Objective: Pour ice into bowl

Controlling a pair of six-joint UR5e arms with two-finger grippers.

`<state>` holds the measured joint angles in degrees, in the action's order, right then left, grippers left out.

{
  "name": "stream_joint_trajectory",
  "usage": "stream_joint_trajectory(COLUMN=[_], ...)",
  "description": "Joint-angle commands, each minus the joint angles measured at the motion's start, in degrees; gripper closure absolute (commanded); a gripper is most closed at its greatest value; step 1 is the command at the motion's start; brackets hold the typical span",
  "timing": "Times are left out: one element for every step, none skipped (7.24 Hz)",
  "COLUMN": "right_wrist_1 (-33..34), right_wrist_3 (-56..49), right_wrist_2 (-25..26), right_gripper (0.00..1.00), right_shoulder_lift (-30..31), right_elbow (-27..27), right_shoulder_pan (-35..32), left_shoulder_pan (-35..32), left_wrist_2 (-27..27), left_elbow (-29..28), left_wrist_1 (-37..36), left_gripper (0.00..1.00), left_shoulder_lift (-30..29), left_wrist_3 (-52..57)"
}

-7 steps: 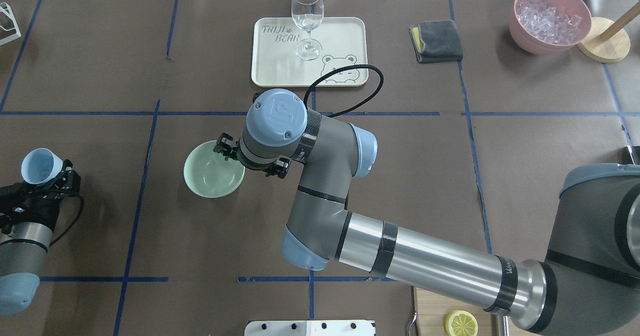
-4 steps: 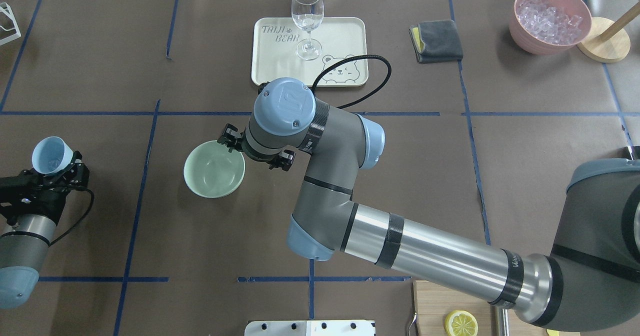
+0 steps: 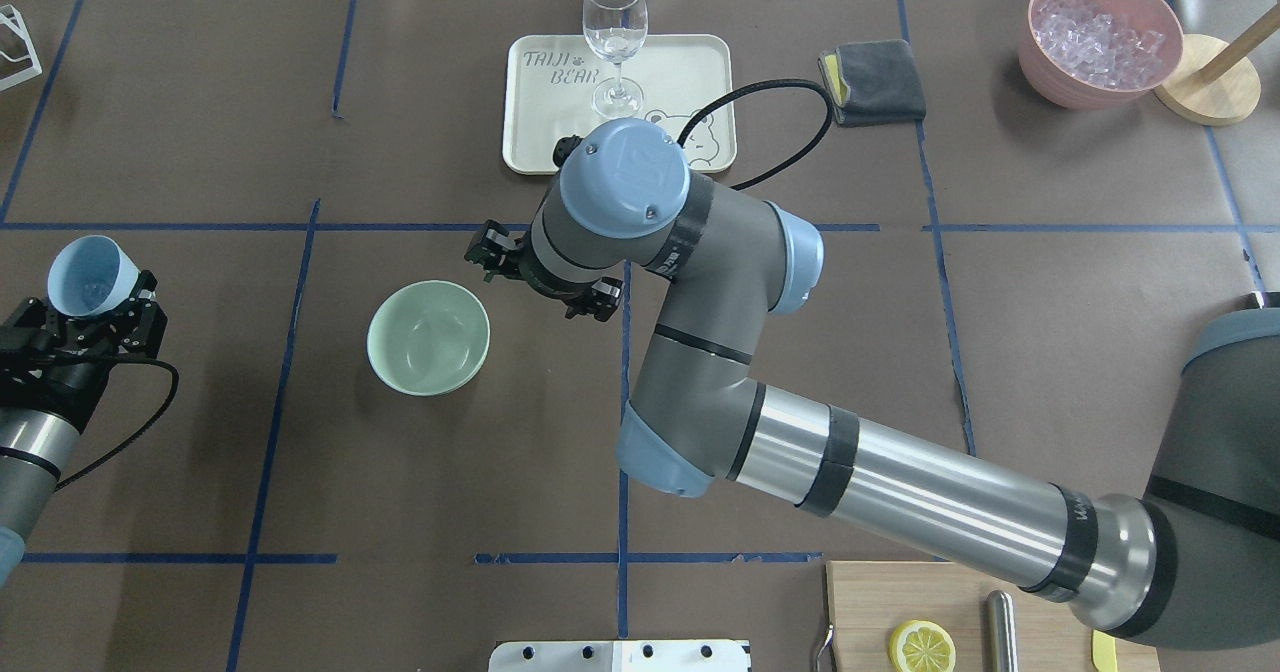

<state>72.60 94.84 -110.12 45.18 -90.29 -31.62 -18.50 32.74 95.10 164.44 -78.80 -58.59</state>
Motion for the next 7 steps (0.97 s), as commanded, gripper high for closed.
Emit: stream_joint_trajectory(right_wrist_1=[4.21, 4.22, 4.22, 4.22, 4.13, 4.04, 3.95], right_wrist_3=[-2.19, -2.73, -3.95, -7.01, -10.0, -13.25, -15.54], right_wrist_2=[-0.62, -0.63, -0.71, -0.71, -0.8, -2.19, -3.86], right_gripper=[0.0, 0.0, 0.0, 0.0, 0.0, 0.0, 0.0], right_shoulder_lift=[7.97, 9.91, 11.32, 13.86, 16.32, 18.61, 20.46], right_elbow=[-9.89, -10.69, -11.4, -13.32, -14.38, -15.35, -16.05], right_shoulder_pan=[-3.0, -3.88, -5.02, -5.55, -6.43, -7.65, -9.23], left_shoulder_pan=[0.3, 0.56, 0.74, 0.83, 0.92, 0.92, 0.92], left_wrist_2=[1.54, 1.36, 1.45, 1.45, 1.45, 1.45, 1.45], left_elbow=[1.93, 1.75, 1.23, 1.75, 1.84, 1.93, 2.45], left_wrist_1=[0.44, 0.01, -0.52, -4.61, -12.31, -18.65, -25.07], left_gripper=[1.0, 1.0, 1.0, 1.0, 1.0, 1.0, 1.0], left_shoulder_lift=[-0.57, -4.66, -8.88, -11.62, -15.73, -18.47, -20.24], left_wrist_3=[10.89, 15.57, 16.4, 16.4, 16.4, 16.4, 16.4])
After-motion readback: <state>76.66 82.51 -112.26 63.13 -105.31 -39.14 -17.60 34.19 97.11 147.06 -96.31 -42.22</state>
